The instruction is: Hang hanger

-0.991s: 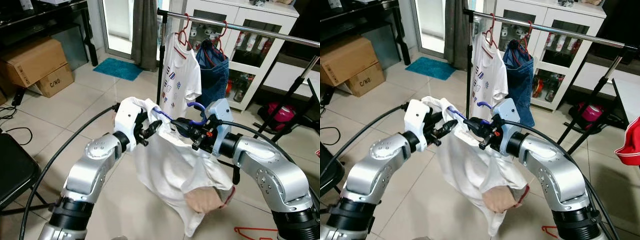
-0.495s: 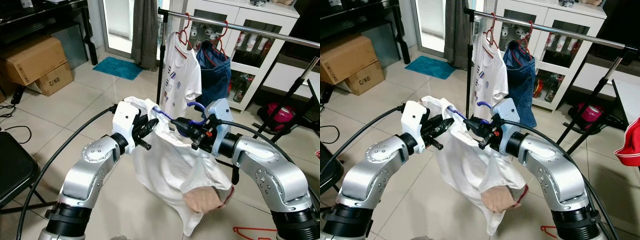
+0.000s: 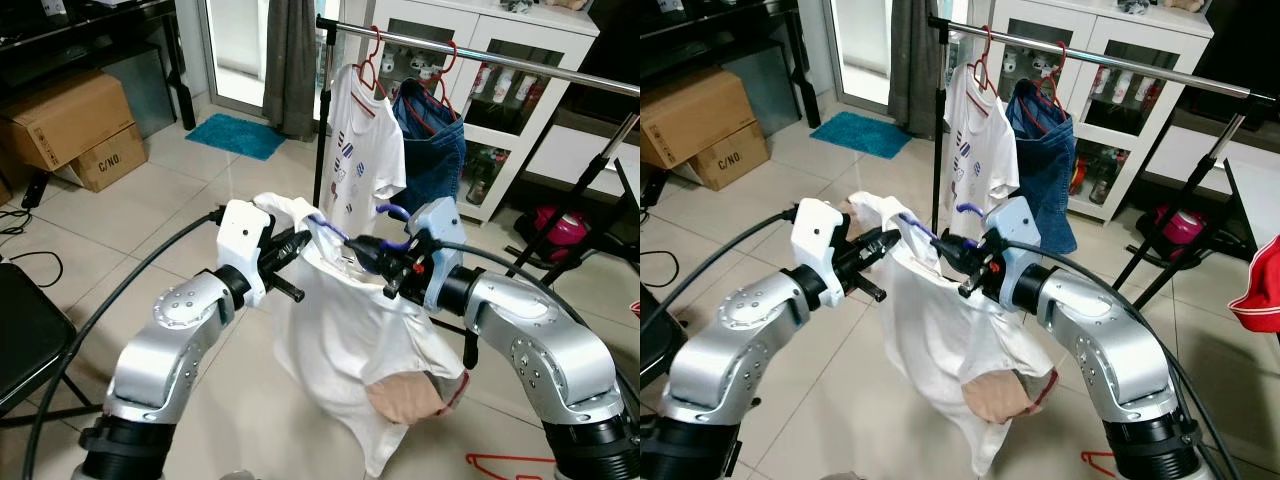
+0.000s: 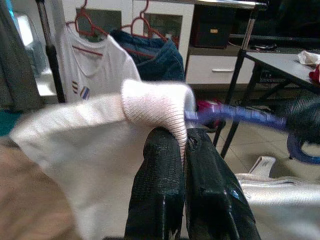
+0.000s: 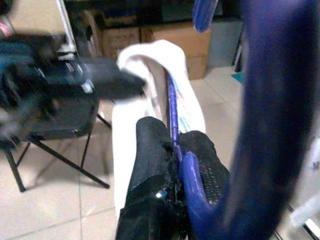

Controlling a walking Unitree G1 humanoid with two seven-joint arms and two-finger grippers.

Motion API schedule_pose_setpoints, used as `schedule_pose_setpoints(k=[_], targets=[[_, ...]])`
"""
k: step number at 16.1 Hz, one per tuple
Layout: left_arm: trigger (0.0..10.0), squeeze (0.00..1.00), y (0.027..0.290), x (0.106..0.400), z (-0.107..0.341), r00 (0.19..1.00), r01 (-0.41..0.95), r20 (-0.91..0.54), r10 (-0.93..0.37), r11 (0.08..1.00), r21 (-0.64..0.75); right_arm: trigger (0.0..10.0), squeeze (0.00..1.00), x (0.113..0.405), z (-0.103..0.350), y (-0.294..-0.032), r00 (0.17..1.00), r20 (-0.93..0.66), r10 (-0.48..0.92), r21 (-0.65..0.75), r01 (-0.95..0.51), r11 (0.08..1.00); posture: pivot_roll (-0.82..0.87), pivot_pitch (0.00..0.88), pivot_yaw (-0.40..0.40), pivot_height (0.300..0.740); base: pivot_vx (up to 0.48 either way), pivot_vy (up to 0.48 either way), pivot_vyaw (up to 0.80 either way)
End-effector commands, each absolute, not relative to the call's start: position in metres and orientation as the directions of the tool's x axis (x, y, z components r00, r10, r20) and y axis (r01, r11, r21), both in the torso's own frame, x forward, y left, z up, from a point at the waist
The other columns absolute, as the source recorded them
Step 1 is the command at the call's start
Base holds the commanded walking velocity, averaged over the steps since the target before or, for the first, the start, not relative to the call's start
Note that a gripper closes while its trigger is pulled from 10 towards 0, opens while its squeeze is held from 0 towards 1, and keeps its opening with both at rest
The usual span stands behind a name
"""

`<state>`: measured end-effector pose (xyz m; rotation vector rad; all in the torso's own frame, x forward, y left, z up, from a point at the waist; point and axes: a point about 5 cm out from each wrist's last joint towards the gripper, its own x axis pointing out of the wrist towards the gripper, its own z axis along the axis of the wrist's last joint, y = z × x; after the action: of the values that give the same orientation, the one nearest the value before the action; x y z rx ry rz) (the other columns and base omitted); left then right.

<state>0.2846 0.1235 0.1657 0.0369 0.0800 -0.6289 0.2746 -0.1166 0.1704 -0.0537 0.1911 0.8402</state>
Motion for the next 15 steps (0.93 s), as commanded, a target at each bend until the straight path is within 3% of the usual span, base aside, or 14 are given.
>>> schedule_pose_setpoints(k=[1, 8, 12, 15], targets=[[0.0, 0.0, 0.129, 0.284, 0.175, 0.816, 0.577, -0.067, -0.575, 0.816, 0.028, 0.0, 0.0, 0.277, 0.169, -0.12, 0.659, -0.218, 0.72, -0.017, -0.74, 0.673, -0.05, 0.0, -0.07, 0.74, 0.0, 0.0, 0.0], [0.0, 0.0, 0.15, 0.284, 0.201, 0.84, 0.542, -0.044, -0.541, 0.834, 0.101, 0.0, 0.0, 0.265, 0.138, -0.133, 0.598, -0.402, 0.693, -0.085, -0.778, 0.622, -0.05, 0.0, -0.063, 0.74, 0.0, 0.0, 0.0], [0.0, 0.0, 0.196, 0.304, 0.228, 0.928, 0.362, 0.022, -0.373, 0.912, 0.193, 0.0, 0.0, 0.256, 0.135, -0.142, 0.549, -0.418, 0.724, -0.094, -0.819, 0.567, -0.05, 0.0, -0.054, 0.74, 0.0, 0.0, 0.0], [0.0, 0.0, 0.233, 0.319, 0.231, 0.977, 0.205, 0.011, -0.215, 0.945, 0.255, 0.0, 0.0, 0.252, 0.148, -0.145, 0.533, -0.33, 0.779, -0.042, -0.833, 0.552, -0.05, 0.0, -0.044, 0.74, 0.0, 0.0, 0.0]])
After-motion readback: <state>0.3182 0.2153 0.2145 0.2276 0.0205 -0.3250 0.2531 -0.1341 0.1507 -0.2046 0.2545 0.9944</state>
